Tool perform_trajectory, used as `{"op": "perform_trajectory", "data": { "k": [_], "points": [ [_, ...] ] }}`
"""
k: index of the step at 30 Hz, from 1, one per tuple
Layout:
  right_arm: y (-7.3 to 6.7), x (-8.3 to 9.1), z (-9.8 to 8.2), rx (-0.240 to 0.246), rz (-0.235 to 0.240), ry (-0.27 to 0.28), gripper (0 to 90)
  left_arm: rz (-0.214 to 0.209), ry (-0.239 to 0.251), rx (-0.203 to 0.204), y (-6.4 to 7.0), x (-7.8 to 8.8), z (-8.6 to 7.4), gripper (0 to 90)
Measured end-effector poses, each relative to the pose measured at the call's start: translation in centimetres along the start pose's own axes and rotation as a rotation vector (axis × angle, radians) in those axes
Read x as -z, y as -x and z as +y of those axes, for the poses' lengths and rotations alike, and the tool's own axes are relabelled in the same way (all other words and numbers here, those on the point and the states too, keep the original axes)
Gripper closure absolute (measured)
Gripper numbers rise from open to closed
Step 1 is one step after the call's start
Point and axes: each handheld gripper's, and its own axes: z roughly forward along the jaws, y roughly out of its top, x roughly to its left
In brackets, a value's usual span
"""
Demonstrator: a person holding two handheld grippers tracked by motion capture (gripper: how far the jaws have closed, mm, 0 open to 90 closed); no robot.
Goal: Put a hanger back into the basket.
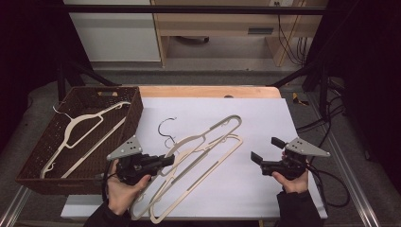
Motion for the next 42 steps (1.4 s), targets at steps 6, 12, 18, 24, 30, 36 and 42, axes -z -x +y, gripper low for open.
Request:
{"op": "perform_trajectory", "data": {
  "k": [6,12,18,24,30,36,42],
  "points": [
    [0.3,0.2,-0.2,-0.002,-0.015,-0.007,1.8,0.029,0.018,-0.033,-0.1,2.4,2.1,86.0],
    [0.5,0.4,-0.3,-0.007,-0.02,-0.012,1.7,0.05,0.019,-0.057,-0.7,4.2,4.2,86.1],
    [0.6,0.4,-0.3,-0.01,-0.025,-0.016,1.7,0.083,0.01,-0.086,-1.5,5.7,6.2,86.1],
    [0.8,0.6,-0.3,-0.015,-0.031,-0.015,1.9,0.116,0.003,-0.091,-2.6,7.6,7.8,86.1],
    [0.9,0.6,-0.3,-0.01,-0.037,-0.017,1.9,0.125,0.016,-0.114,-4.4,9.7,8.9,86.1],
    [0.9,0.5,-0.3,-0.006,-0.036,-0.022,1.8,0.176,0.027,-0.125,-6.8,11.7,9.8,86.1],
    [0.9,0.5,-0.3,-0.012,-0.038,-0.022,1.8,0.212,0.019,-0.112,-9.7,13.2,9.7,86.1]
  ]
}}
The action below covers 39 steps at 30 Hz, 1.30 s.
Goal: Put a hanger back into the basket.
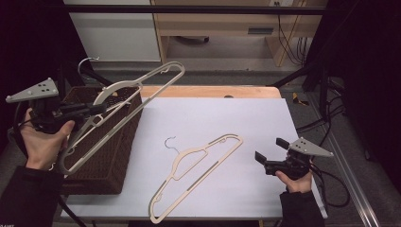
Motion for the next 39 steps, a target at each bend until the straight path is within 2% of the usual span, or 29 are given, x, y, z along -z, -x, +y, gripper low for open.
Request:
{"op": "perform_trajectory", "data": {
  "k": [5,7,11,14,27,31,39],
  "points": [
    [0.0,0.0,0.0,0.002,0.0,0.0,1.8,0.039,-0.038,0.0,-2.2,0.0,-0.9,86.1],
    [0.0,0.0,0.0,0.001,0.0,-0.003,1.8,0.043,-0.05,0.0,-3.1,0.0,-1.3,86.1],
    [0.0,-0.1,0.0,-0.001,0.0,-0.004,1.8,0.041,-0.041,0.029,-4.9,0.3,-2.2,86.1],
    [0.0,-0.1,0.0,-0.001,-0.004,-0.006,1.8,0.051,-0.066,0.027,-5.9,0.4,-2.6,86.1],
    [0.1,-0.2,-0.1,0.001,-0.004,-0.01,1.7,0.093,-0.109,0.03,-9.0,1.5,-4.5,86.1],
    [0.1,-0.2,-0.1,-0.001,-0.004,-0.012,1.7,0.107,-0.114,0.044,-9.9,2.0,-5.3,86.1],
    [0.1,-0.2,-0.1,-0.002,-0.006,-0.013,1.7,0.143,-0.141,0.063,-10.9,3.0,-6.7,86.1]
  ]
}}
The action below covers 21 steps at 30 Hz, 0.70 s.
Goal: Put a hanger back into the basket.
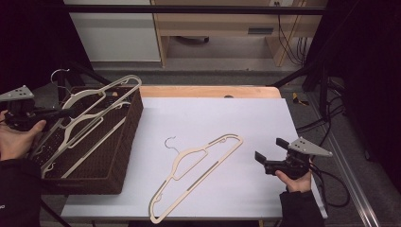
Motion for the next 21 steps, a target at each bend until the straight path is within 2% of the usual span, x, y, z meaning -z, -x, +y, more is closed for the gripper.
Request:
{"op": "perform_trajectory", "data": {
  "k": [5,9,17,21],
  "points": [
    [0.0,-0.1,0.0,-0.001,-0.001,0.0,1.7,0.012,-0.007,0.012,-0.5,0.2,-0.8,86.1],
    [-0.1,-0.1,0.0,-0.002,-0.002,-0.001,1.7,0.032,-0.038,0.024,-0.7,-0.1,-1.5,86.1],
    [0.0,-0.1,0.0,-0.002,-0.002,0.0,1.7,0.029,-0.067,0.047,-0.7,-1.5,-2.8,86.0],
    [-0.1,-0.1,0.0,-0.002,-0.002,-0.001,1.7,0.023,-0.073,0.077,-0.8,-2.1,-3.7,86.0]
  ]
}}
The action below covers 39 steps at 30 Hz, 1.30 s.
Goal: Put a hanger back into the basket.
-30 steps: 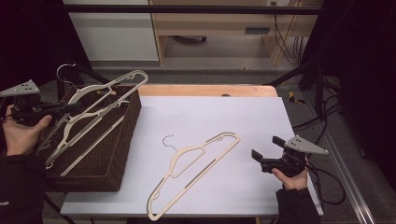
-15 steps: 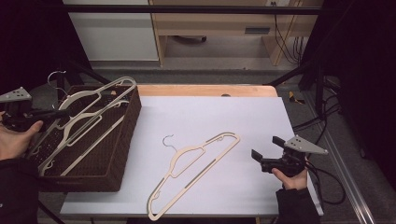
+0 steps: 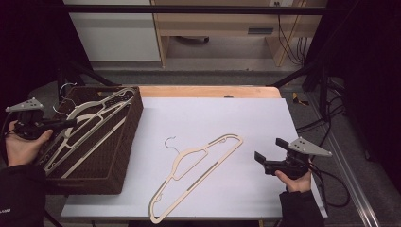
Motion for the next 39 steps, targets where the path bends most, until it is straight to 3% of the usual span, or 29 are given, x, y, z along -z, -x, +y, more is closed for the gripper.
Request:
{"op": "perform_trajectory", "data": {
  "k": [13,19,21,26,29,32,37,39],
  "points": [
    [0.0,0.1,0.0,0.001,0.003,0.002,1.7,0.011,-0.084,0.047,-0.3,-2.7,-1.9,86.0],
    [0.0,0.0,0.0,0.001,0.001,0.002,1.7,0.043,-0.121,0.056,-0.4,-3.8,-2.5,85.6],
    [0.0,0.1,0.0,0.001,0.003,0.002,1.7,0.051,-0.123,0.081,-0.7,-3.8,-2.9,85.3],
    [0.0,0.0,0.0,0.001,0.002,0.0,1.7,0.107,-0.176,0.1,-1.1,-4.1,-3.5,83.9],
    [-0.1,-0.1,0.0,0.003,0.003,-0.002,1.7,0.146,-0.177,0.123,-1.3,-4.0,-3.4,81.8],
    [-0.1,-0.1,0.0,0.002,0.005,-0.001,1.7,0.2,-0.213,0.14,-1.7,-3.9,-3.6,72.8],
    [-0.1,-0.1,0.0,0.002,0.007,-0.001,1.7,0.243,-0.236,0.182,-2.2,-3.9,-4.0,63.6],
    [-0.1,-0.1,0.0,0.003,0.01,-0.004,1.7,0.26,-0.224,0.202,-2.2,-4.0,-4.1,59.2]
  ]
}}
